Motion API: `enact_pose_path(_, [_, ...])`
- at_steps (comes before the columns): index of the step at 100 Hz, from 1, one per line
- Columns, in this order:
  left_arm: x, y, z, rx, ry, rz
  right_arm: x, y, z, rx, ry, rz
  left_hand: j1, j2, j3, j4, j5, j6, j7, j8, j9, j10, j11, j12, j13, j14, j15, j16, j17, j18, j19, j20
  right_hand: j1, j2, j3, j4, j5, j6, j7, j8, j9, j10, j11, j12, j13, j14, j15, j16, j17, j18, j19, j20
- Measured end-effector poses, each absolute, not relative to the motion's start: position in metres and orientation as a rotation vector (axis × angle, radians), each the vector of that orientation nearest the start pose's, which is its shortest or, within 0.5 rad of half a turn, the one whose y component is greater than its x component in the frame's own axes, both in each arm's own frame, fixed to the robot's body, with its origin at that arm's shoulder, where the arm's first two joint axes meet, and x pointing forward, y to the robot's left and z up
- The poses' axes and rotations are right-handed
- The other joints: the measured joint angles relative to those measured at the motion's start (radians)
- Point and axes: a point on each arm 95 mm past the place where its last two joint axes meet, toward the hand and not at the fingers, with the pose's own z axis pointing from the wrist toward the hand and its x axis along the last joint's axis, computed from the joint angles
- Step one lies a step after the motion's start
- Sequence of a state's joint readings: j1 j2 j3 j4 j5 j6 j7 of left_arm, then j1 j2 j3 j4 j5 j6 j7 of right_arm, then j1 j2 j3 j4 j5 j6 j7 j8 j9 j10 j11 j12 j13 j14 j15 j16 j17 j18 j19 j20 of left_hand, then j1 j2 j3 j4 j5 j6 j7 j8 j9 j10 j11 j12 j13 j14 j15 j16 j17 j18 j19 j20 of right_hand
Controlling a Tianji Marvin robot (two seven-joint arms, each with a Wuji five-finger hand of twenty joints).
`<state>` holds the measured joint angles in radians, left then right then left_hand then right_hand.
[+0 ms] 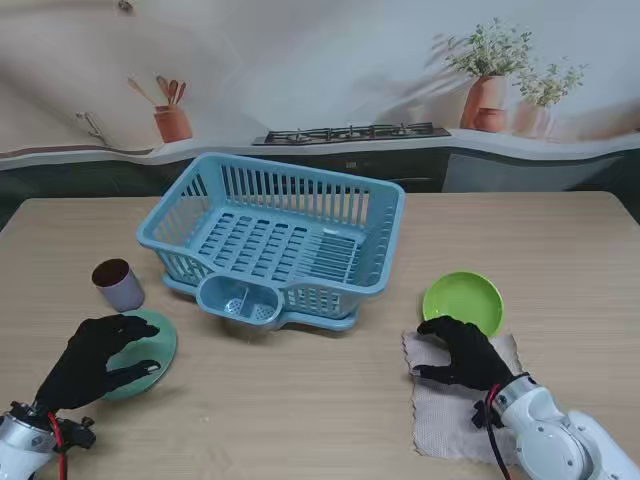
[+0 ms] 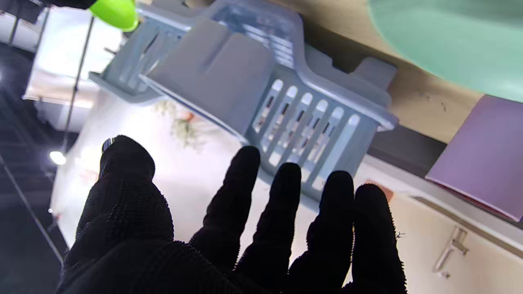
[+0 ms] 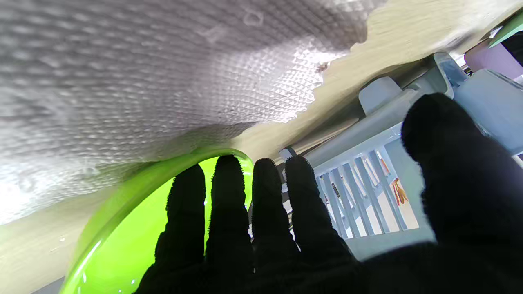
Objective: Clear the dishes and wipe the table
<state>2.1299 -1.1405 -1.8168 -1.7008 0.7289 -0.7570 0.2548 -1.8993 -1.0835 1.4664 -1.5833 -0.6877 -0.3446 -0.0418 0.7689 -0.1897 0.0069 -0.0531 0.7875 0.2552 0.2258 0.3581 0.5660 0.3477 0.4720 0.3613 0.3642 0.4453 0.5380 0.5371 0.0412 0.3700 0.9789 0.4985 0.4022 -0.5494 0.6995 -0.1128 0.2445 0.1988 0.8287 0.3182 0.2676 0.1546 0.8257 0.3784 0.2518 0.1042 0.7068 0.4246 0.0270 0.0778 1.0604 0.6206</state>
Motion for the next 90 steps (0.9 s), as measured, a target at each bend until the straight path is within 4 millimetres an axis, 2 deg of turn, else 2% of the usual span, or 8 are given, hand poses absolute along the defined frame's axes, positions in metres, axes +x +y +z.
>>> enact_pose_path(52, [0.247,0.143,-0.325,-1.258,1.170,-1.968,0.308,-0.074,-0.390,-2.076,-1.847,-2.222,0.000,0.000,0.000,0.000,-0.015,0.000,0.029,0.001,0.000,0.000,0.001,0.000,0.000,0.000,0.007,0.000,-0.006,0.011,0.012,0.009,0.000,0.000,0.000,0.000,0.000,0.000,0.001,0.000,0.000,0.000,0.000,0.000,0.000,0.000,0.000,0.002,0.000,0.000,0.004,-0.013])
enact_pose_path(68, [0.244,0.144,-0.324,-1.211,1.212,-1.916,0.308,-0.073,-0.390,-2.083,-1.847,-2.218,0.000,-0.026,0.015,0.000,-0.015,0.003,0.025,-0.022,-0.003,0.000,-0.007,0.000,-0.007,-0.001,-0.026,0.000,-0.025,0.009,-0.007,0.009,0.000,0.000,0.000,0.000,0.000,0.000,0.001,0.000,0.000,0.000,0.000,0.000,0.000,0.000,0.000,0.003,0.000,0.000,0.004,-0.013])
enact_pose_path(90, [0.236,0.149,-0.324,-1.172,1.234,-1.798,0.309,-0.073,-0.390,-2.097,-1.839,-2.210,-0.022,-0.037,0.035,0.000,-0.014,0.032,-0.050,-0.060,-0.048,0.000,-0.044,-0.012,-0.055,-0.013,-0.089,-0.029,-0.063,-0.013,-0.080,-0.032,0.000,0.000,0.000,0.000,0.000,0.000,0.002,0.000,0.000,0.000,0.000,0.000,0.000,0.000,0.000,0.004,0.000,0.000,0.004,-0.013])
